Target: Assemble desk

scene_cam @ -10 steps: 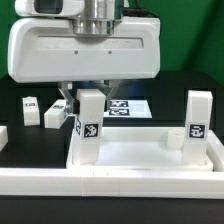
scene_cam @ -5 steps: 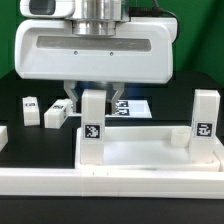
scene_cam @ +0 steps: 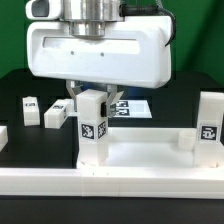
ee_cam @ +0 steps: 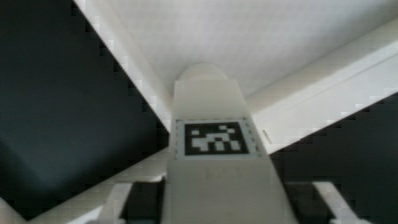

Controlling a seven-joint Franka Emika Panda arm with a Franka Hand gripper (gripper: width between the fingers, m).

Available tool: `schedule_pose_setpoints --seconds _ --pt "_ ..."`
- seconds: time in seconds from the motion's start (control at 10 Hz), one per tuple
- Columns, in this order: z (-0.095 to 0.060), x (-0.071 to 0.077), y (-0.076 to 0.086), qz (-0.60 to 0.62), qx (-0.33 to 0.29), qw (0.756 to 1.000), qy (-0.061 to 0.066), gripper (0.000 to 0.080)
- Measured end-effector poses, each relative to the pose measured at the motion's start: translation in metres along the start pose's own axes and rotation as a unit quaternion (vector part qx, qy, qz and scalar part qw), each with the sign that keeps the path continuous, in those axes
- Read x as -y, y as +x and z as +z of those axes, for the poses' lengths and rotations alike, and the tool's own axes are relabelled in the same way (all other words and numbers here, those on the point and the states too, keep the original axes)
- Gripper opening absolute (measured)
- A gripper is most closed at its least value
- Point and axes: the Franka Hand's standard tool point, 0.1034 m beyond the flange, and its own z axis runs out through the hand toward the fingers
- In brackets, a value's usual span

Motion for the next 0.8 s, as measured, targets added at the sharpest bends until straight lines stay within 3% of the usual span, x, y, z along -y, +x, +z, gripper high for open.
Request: schedule_pose_setpoints --seconds 0.1,0.2,0.3,0.4,0.6,0.8 --pt "0.0004 0.0007 -0.0006 0.036 0.001 0.999 0.002 0.0354" --pt "0.0005 0.001 -0.0008 0.019 0.002 1.0 0.003 0.0354" --pt "0.0003 0.0017 -0.0012 0.004 0.001 1.0 0.003 0.053" --pt "-0.0002 0.0042 -0.0026 -0.011 0.001 1.0 0.003 0.0623" --pt "0.0005 0.0053 -0.0043 -0.094 0.001 0.996 0.002 0.0645" --pt "0.0023 0.0048 -0.0052 -0.219 -0.004 0.976 0.002 0.0648"
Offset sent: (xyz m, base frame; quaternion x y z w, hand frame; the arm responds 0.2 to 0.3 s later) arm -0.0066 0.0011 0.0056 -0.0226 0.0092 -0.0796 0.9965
